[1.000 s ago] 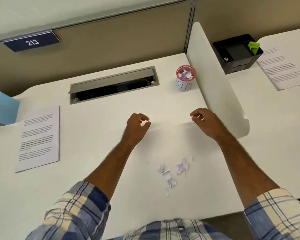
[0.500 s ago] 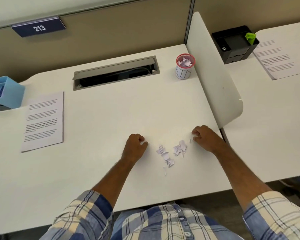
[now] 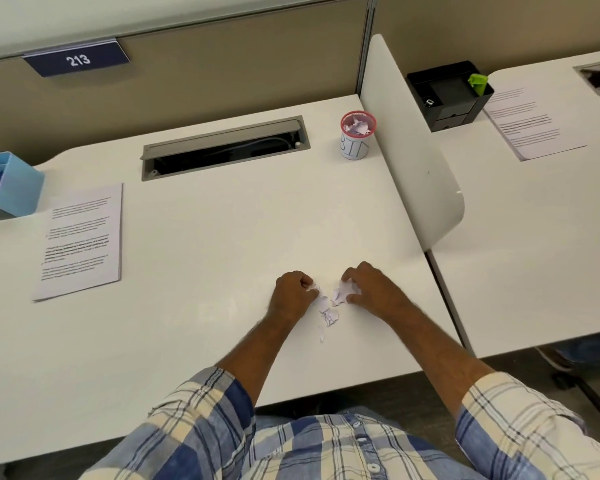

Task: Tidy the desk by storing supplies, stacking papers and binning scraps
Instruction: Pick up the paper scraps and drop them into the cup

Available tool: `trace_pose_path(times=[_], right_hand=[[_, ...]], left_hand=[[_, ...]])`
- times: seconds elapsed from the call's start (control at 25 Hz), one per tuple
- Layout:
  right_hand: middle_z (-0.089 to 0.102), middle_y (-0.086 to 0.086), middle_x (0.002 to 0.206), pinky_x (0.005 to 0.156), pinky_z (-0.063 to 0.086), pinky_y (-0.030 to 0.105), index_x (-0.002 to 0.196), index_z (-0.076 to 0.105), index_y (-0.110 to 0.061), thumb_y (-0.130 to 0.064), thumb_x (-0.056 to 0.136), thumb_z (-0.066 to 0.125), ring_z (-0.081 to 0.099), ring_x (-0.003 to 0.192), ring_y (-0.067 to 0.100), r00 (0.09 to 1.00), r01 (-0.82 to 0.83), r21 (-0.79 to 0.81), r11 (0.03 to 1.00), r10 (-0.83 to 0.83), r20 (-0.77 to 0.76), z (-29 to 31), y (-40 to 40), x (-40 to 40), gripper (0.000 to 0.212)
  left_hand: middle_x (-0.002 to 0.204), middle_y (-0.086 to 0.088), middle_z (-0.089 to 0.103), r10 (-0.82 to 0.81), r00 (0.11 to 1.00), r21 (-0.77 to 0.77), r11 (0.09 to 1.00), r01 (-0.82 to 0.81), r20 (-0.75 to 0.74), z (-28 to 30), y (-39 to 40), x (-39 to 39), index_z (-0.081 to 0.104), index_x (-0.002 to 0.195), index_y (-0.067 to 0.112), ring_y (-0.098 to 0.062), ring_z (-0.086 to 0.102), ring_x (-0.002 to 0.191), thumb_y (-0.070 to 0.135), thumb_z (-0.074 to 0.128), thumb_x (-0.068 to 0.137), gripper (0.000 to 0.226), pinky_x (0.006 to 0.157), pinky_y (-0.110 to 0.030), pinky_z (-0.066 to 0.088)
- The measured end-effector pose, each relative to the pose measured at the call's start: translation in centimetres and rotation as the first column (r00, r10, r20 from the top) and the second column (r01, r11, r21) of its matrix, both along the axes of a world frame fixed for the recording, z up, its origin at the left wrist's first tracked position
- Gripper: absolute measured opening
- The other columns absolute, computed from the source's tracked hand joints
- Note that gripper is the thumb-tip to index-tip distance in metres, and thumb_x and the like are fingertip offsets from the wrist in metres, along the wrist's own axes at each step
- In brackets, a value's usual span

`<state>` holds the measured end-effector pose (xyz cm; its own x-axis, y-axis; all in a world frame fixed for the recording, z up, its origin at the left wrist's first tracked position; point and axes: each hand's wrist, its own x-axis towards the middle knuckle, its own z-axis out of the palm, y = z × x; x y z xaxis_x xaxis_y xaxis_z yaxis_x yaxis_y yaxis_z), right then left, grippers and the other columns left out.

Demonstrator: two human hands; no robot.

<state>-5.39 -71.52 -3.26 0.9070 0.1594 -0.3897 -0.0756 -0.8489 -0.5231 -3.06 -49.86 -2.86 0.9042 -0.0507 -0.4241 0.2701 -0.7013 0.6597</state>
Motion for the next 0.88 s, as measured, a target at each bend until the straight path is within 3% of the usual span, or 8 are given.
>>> trace_pose_path(times=[0.12,0.28,0.48,0.6,0.76,0.88], right_hand=[[0.053,0.004,0.105,0.08,0.045,0.032,0.111,0.068,-0.019,-0.014,0.085,0.07,0.058,0.099,0.024,1.0,-0.005,0.003,1.0,0.005,0.021,-0.5,0.7,-0.3,0.027],[0.061,0.011,0.104,0.072,0.031,0.024,0.101,0.072,-0.009,-0.006,0.089,0.062,0.061,0.097,0.027,0.998,-0.008,-0.002,1.0,0.008,0.058,-0.6,0.8,-0.1,0.016],[0.064,0.008,0.097,0.07,0.036,0.026,0.09,0.074,-0.011,-0.003,0.084,0.063,0.062,0.091,0.025,0.998,-0.006,-0.013,1.0,0.006,0.055,-0.3,0.9,0.5,0.015],[0.065,-0.002,0.084,0.063,0.039,0.013,0.082,0.076,-0.013,0.002,0.078,0.065,0.063,0.077,0.014,0.993,0.109,0.118,0.987,-0.114,0.036,-0.2,0.3,0.6,0.019],[0.074,-0.005,0.075,0.06,0.042,0.007,0.082,0.08,-0.01,0.002,0.079,0.072,0.063,0.062,-0.005,0.931,0.359,0.326,0.875,-0.359,-0.062,0.4,-0.6,1.1,0.015],[0.076,0.014,0.082,0.064,0.052,0.015,0.09,0.078,0.002,0.005,0.08,0.079,0.068,0.063,0.007,0.847,0.512,0.552,0.659,-0.493,-0.197,1.7,-1.2,1.5,0.011]], left_hand=[[0.091,0.001,0.072,-0.008,1.0,0.01,1.0,0.008,-0.004,-0.1,-0.5,0.0,0.073,0.091,0.014,-0.015,0.067,0.082,0.013,0.081,0.078,0.016,0.073,-0.025,0.051],[0.088,0.002,0.073,-0.054,0.999,0.048,0.997,0.054,0.007,-0.4,-0.8,0.1,0.073,0.084,0.014,-0.014,0.064,0.078,0.004,0.07,0.078,0.012,0.065,-0.018,0.045],[0.086,0.001,0.075,-0.081,0.995,0.054,0.995,0.078,0.051,-0.7,-0.9,0.2,0.073,0.08,0.01,-0.014,0.066,0.078,-0.001,0.059,0.078,0.018,0.065,-0.018,0.045],[0.085,0.001,0.074,-0.062,0.998,0.018,0.998,0.062,0.019,-0.4,-0.3,1.0,0.075,0.083,0.01,-0.014,0.065,0.077,-0.001,0.063,0.078,0.017,0.065,-0.015,0.044],[0.075,0.002,0.072,0.125,0.991,-0.165,0.977,-0.132,-0.051,0.7,1.7,2.3,0.074,0.085,0.014,-0.015,0.067,0.069,0.0,0.07,0.077,0.017,0.066,-0.025,0.052],[0.076,-0.005,0.073,0.223,0.971,-0.315,0.919,-0.238,-0.082,1.8,3.1,3.5,0.073,0.09,0.006,-0.017,0.066,0.065,-0.003,0.073,0.079,0.015,0.071,-0.029,0.055]])
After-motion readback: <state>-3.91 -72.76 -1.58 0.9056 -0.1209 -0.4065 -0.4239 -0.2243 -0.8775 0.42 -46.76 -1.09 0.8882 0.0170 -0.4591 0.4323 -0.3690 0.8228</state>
